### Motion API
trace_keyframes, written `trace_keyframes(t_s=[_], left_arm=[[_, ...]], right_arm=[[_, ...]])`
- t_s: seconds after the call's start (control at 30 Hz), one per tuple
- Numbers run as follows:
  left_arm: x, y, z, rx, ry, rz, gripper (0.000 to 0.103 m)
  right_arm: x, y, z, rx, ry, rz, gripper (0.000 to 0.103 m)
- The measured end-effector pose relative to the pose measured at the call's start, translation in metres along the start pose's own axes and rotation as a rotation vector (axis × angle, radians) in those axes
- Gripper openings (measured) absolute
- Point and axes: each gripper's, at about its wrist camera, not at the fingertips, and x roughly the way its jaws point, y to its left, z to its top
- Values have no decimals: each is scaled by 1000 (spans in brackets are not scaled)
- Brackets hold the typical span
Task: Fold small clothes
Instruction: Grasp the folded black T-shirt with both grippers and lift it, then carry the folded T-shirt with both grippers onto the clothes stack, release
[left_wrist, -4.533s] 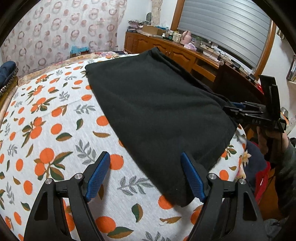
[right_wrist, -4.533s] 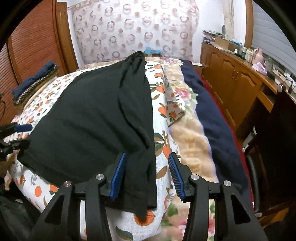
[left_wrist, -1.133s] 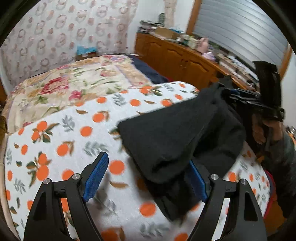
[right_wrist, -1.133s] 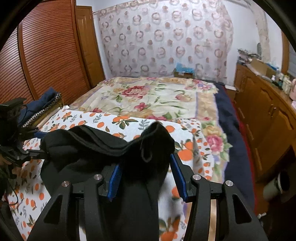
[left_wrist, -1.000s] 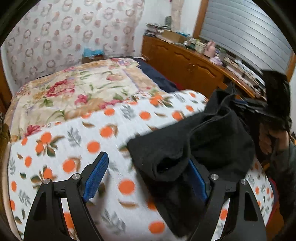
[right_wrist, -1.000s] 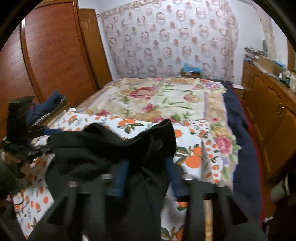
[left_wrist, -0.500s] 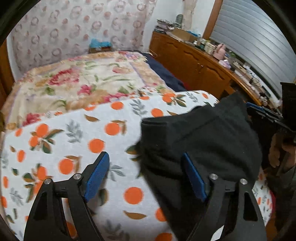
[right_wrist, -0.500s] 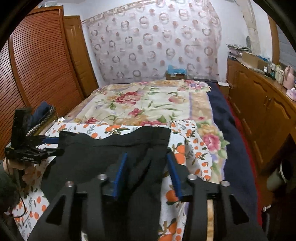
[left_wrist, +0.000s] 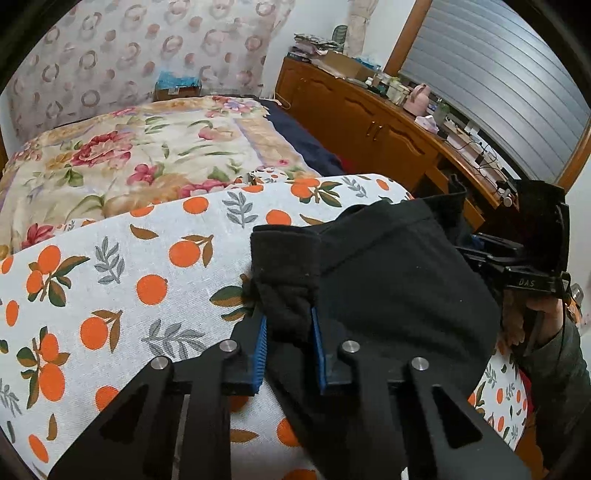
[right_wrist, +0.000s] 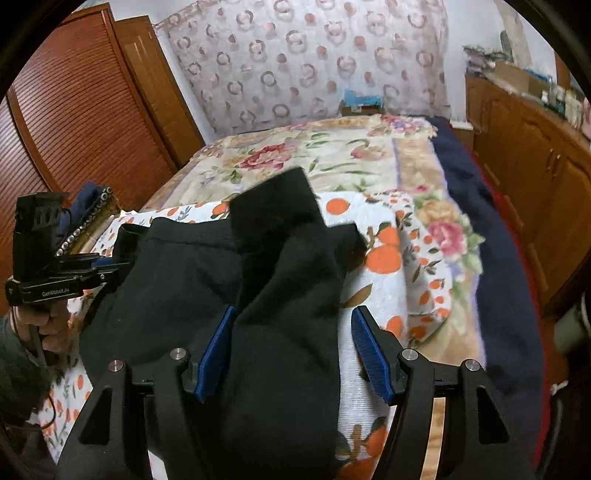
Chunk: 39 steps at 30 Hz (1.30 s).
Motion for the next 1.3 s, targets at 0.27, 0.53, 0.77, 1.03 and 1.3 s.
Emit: trace_keyframes(t_s=[0.27, 0.53, 0.77, 1.03, 1.3], left_arm=[[-1, -4, -1, 26, -5, -2, 15], [-64, -22, -1, 54, -150, -51, 12], [-138, -14, -8, 54, -299, -33, 12], [-227, 42, -33, -14, -444, 96, 12], [-305, 110, -73, -132, -560, 244, 12]], right_arm=[[4, -2, -3, 26, 13, 85, 34], [-31, 26, -2, -71, -95, 17, 17], [-67, 80, 22, -175, -227, 34, 16], [-50, 161, 53, -306, -284, 147, 16], [2, 259, 112, -465, -288, 291, 16]])
